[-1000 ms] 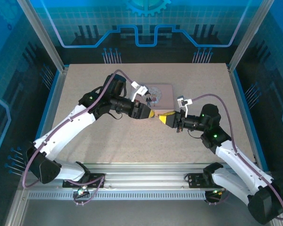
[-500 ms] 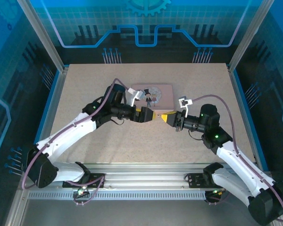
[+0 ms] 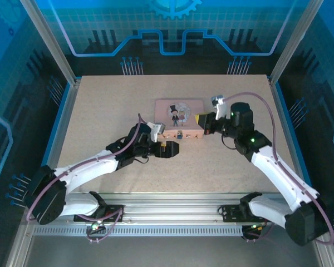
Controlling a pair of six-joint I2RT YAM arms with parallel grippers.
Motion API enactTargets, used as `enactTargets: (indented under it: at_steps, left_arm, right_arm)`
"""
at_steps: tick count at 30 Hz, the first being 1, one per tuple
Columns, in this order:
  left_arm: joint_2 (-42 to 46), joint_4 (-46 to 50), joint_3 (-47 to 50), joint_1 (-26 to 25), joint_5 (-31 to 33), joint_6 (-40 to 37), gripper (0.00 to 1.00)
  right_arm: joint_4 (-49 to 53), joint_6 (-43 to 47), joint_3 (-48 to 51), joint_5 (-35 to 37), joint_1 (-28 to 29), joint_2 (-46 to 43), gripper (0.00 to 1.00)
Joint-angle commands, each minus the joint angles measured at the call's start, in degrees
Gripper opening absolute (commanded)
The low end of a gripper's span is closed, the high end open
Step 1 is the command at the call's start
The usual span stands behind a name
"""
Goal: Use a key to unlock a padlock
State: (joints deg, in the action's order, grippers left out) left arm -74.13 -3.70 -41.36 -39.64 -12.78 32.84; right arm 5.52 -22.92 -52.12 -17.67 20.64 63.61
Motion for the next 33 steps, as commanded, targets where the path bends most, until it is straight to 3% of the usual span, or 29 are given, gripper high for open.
enactTargets:
  at_steps: [1, 11, 17, 33]
  left_arm:
    - [-3.12, -12.57, 2.85, -1.45, 4.53, 0.51, 0.99]
    - [-17.07, -35.86, 6.51, -2.43, 7.34, -2.68, 0.99]
    - [-24.35, -44.19, 6.03, -2.32, 8.12, -4.61, 0.99]
    - [-34.8, -52.3, 3.26, -1.32, 8.82, -5.5, 0.99]
  right_arm:
    - [0.54, 2.7, -3.96, 3.43, -2.51, 4.61, 0.0]
    - [0.11, 3.83, -17.32, 3.55, -6.62, 23.38, 0.0]
    - [0.99, 4.86, -24.66, 4.8, -7.71, 31.91, 0.0]
    - [10.79, 6.65, -48.33, 8.8, -6.46, 54.94, 0.0]
